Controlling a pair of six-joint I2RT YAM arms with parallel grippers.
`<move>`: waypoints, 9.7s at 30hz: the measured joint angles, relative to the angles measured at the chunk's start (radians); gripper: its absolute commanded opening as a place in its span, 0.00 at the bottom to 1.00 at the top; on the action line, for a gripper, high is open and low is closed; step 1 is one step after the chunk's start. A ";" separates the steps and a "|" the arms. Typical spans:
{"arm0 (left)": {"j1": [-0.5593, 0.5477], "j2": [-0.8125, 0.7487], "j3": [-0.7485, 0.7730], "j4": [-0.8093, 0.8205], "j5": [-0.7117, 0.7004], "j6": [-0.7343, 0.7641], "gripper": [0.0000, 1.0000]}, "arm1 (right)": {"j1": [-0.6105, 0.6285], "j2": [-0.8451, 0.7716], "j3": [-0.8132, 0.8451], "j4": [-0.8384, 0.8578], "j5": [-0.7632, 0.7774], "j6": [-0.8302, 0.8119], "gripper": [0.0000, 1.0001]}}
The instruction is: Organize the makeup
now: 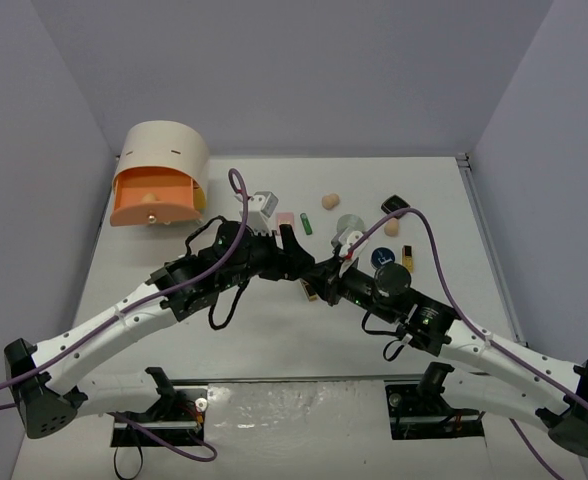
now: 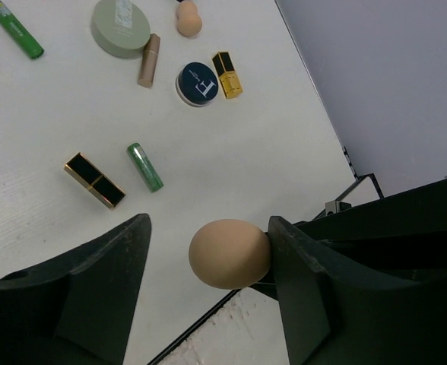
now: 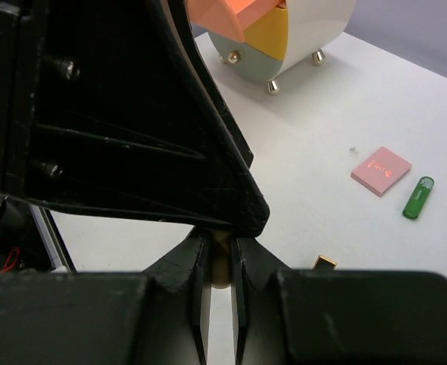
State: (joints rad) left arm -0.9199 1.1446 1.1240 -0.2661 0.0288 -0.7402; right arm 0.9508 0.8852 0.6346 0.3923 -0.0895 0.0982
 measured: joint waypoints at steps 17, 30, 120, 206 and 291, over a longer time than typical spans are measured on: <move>-0.022 0.023 0.000 0.042 0.009 -0.027 0.00 | 0.005 -0.021 -0.022 0.000 0.038 0.000 0.42; -0.020 0.004 0.029 -0.071 -0.119 0.066 0.00 | 0.006 -0.040 -0.022 -0.008 0.109 -0.001 1.00; 0.449 -0.218 -0.293 -0.211 0.100 0.416 0.97 | -0.759 0.611 0.213 -0.226 0.364 0.262 0.83; 0.265 -0.067 -0.060 0.159 0.280 -0.103 0.18 | -0.092 0.226 0.125 0.152 -0.159 0.016 0.02; 0.961 0.099 0.240 -0.057 0.004 0.354 0.97 | -0.381 0.163 0.123 -0.199 0.238 0.009 1.00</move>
State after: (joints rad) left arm 0.0406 1.2440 1.3643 -0.3235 0.0323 -0.3863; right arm 0.5698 1.0478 0.7579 0.1930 0.1490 0.1072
